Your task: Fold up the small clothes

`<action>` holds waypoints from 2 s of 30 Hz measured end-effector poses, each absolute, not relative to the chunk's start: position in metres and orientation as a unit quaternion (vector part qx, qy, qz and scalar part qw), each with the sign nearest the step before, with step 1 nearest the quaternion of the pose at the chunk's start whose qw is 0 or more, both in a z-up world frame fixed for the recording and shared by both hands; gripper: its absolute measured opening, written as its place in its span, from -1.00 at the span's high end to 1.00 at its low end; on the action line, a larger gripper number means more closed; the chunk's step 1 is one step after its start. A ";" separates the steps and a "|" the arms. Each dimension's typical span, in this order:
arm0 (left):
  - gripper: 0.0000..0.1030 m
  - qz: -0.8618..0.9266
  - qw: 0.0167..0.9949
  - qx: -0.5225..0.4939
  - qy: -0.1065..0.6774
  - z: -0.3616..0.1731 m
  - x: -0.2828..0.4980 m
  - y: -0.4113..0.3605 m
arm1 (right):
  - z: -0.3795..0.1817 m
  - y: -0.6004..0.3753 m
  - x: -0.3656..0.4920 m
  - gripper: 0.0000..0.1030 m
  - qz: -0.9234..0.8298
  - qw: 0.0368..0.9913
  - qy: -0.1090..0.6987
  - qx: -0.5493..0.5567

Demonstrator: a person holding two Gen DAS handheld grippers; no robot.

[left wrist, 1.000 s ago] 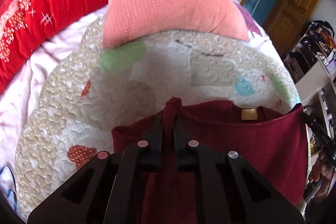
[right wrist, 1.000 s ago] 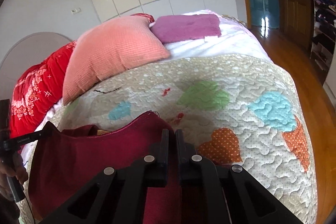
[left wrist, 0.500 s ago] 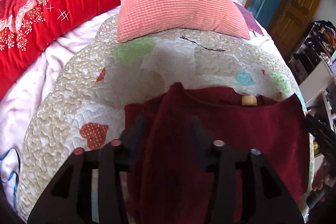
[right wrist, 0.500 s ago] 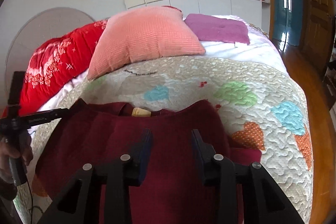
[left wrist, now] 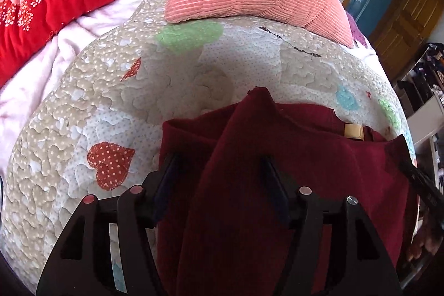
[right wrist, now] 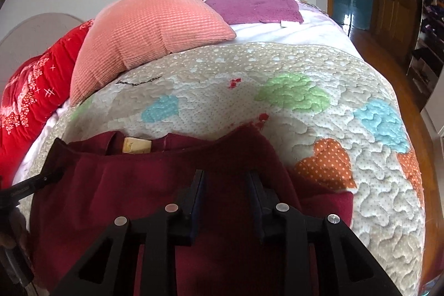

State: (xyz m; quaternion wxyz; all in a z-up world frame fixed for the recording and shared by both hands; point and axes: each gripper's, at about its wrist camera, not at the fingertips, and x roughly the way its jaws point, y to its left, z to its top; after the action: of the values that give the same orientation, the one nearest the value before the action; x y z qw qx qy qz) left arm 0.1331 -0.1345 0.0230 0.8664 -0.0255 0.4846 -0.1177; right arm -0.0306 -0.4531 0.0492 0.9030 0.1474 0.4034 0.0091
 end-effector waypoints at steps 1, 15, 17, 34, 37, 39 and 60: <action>-0.21 -0.116 0.868 -0.024 0.483 0.024 0.131 -0.133 | 0.055 -0.453 -0.043 0.38 0.014 0.906 0.398 0.144; -0.21 -0.099 0.893 0.014 0.438 0.046 0.070 -0.125 | 0.036 -0.442 -0.116 0.25 0.006 0.903 0.419 0.095; -0.21 -0.101 0.895 0.014 0.435 0.050 0.060 -0.121 | 0.047 -0.438 -0.120 0.24 0.029 0.901 0.416 0.121; -0.21 -0.069 0.895 -0.005 0.441 0.039 0.010 -0.074 | 0.064 -0.318 -0.085 0.22 0.122 0.899 0.397 0.137; -0.21 -0.073 0.891 -0.017 0.448 0.030 0.013 -0.070 | 0.063 -0.304 -0.069 0.22 0.121 0.902 0.393 0.133; -0.21 -0.078 0.889 -0.026 0.451 0.025 0.015 -0.069 | 0.061 -0.296 -0.060 0.22 0.118 0.902 0.396 0.122; -0.21 -0.106 0.886 -0.041 0.449 0.016 0.023 -0.067 | 0.080 -0.252 0.022 0.03 0.157 0.888 0.410 0.138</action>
State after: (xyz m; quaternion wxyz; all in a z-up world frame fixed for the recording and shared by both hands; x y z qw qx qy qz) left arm 0.0231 -0.0673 0.0163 0.8861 -0.0405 0.4495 -0.1058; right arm 0.0224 -0.2516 0.0802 0.8879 0.1376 0.4100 0.1572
